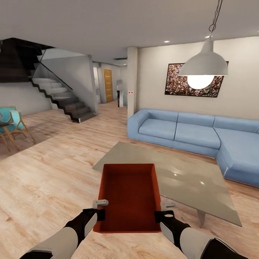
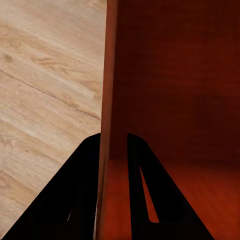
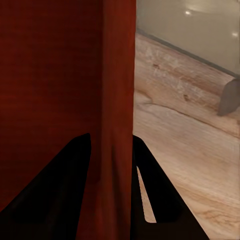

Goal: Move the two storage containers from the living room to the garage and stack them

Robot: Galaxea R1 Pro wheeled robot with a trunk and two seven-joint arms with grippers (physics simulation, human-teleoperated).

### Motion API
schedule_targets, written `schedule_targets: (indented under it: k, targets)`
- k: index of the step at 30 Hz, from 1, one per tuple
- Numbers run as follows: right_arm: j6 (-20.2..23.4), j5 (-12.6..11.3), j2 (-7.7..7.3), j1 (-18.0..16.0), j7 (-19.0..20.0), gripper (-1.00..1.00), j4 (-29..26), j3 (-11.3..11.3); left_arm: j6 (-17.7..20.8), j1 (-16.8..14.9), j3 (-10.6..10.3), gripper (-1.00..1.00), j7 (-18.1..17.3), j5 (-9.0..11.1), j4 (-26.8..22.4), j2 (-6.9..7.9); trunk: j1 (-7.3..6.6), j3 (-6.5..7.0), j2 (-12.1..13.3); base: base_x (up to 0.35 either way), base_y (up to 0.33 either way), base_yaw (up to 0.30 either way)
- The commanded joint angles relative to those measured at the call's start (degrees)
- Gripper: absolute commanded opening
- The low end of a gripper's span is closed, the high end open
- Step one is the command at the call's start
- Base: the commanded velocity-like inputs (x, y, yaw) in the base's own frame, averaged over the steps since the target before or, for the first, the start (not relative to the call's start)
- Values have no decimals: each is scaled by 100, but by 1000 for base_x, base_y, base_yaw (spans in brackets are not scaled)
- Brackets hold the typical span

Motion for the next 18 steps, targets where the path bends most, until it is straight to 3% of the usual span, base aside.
schedule_targets:
  k: [1, 18]
  targets:
    - [-105, 69, -18, -7, -53, -100, -12, -56, 47, -1, 54, -100, 90, -65, 7, 6, 3, -13, -14, 0, 0, 283]
    - [-107, 68, -22, -7, -53, -100, -10, -56, 46, -2, 54, -100, 90, -65, 7, 6, 3, -13, -14, 0, 0, 283]
